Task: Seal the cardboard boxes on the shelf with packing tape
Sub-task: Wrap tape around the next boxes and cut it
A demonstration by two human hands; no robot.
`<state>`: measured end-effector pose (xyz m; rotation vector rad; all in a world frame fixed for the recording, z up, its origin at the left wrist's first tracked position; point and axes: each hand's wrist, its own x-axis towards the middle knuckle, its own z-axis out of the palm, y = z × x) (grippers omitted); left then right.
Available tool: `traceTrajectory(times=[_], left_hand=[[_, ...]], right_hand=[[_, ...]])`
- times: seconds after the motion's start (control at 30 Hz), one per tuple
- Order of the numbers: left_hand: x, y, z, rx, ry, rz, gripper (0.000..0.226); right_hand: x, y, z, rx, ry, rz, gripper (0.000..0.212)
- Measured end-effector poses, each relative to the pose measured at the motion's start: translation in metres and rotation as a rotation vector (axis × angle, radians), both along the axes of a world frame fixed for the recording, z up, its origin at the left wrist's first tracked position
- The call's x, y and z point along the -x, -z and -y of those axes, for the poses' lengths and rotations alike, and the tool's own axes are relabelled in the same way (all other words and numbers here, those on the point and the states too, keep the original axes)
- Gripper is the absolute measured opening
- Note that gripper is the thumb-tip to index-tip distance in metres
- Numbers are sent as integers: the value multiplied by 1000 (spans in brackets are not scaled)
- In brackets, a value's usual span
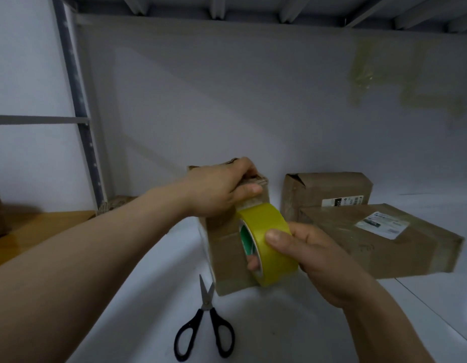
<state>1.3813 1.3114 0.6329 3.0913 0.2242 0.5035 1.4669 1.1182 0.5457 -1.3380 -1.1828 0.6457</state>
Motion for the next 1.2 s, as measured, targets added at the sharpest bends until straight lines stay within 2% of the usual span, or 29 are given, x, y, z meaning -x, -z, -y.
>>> traceTrajectory(times=[0.07,0.17,0.33,0.5,0.57,0.63,0.7,0.83,0.93,1.03,1.1,1.2], left_hand=[[-5,-4,-4,-9,-26,-33,46],[-13,-14,-6,-38,-23,-80,48],[-19,-28,-5,-87,22,-147,47],[-19,-36,-13,-63,12,-10,39],[-20,-41,-17,0,20,77,25],[-20,-44,-19,98,30,115,14],[-20,-47,-22,154,21,125,28],[-17,-61,-27,292,-3,147,36],[-19,-76,-31,357,-43,189,21],[-27,-69,-43,400,-111,107,18],[-32,-49,-53,367,-202,32,18],[-36,-17,-69,424,-308,129,21]], right_hand=[[1,6,-3,-79,16,7,41],[2,3,-9,-171,5,35,35],[-2,-11,-17,-236,51,94,38],[-7,-26,-25,-370,122,2,42],[-8,-38,-29,-419,115,-38,39],[-9,-50,-32,-445,106,-44,26],[-10,-58,-35,-443,107,-37,22],[-15,-76,-45,-505,56,-65,23],[-19,-95,-52,-571,11,-156,25],[-22,-103,-63,-474,70,-184,37],[-27,-96,-75,-322,150,-185,34],[-35,-80,-92,-164,241,-168,26]])
